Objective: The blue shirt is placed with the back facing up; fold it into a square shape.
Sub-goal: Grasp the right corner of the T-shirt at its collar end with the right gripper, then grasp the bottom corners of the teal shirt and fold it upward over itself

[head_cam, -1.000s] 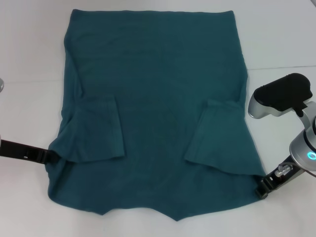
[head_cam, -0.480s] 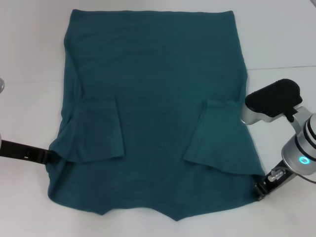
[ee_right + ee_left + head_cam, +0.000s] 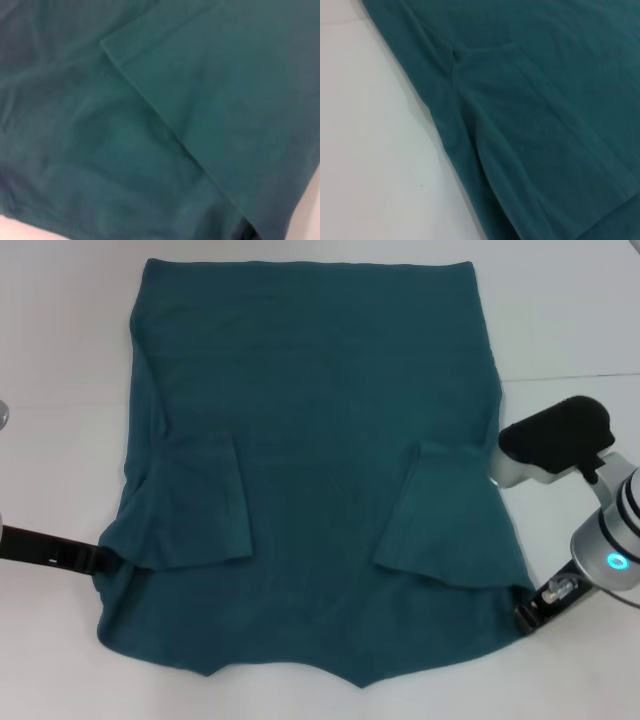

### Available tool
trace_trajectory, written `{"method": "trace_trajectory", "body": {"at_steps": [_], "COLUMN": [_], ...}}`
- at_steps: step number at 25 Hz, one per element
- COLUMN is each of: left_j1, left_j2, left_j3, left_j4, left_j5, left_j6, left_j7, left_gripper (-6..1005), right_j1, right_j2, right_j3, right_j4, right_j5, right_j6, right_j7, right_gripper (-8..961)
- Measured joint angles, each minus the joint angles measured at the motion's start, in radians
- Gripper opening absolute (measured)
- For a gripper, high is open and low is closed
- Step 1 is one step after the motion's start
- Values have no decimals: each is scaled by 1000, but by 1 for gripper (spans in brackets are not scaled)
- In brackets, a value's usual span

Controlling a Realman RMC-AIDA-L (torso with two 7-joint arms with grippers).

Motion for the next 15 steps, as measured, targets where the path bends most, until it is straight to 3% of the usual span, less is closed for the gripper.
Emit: {"method": "trace_trajectory", "body": {"at_steps": [9,15], "left_j1": [-2,-3], "left_j2": [15,43], "left_j3": [-11,-36], "left_j4": [1,11], "left_j5": [-3,-8], "left_j6": [71,180], "left_j7": [1,-9], "left_gripper": [51,51], "right_j1": [-28,-18], "right_j2": [-6,-6], "right_j3": [89,122], "right_j4": [-178,-223], "right_j5": [75,71], "right_j6": [-130,-226], "right_j7": [-91,-149], "right_gripper": [56,56]}}
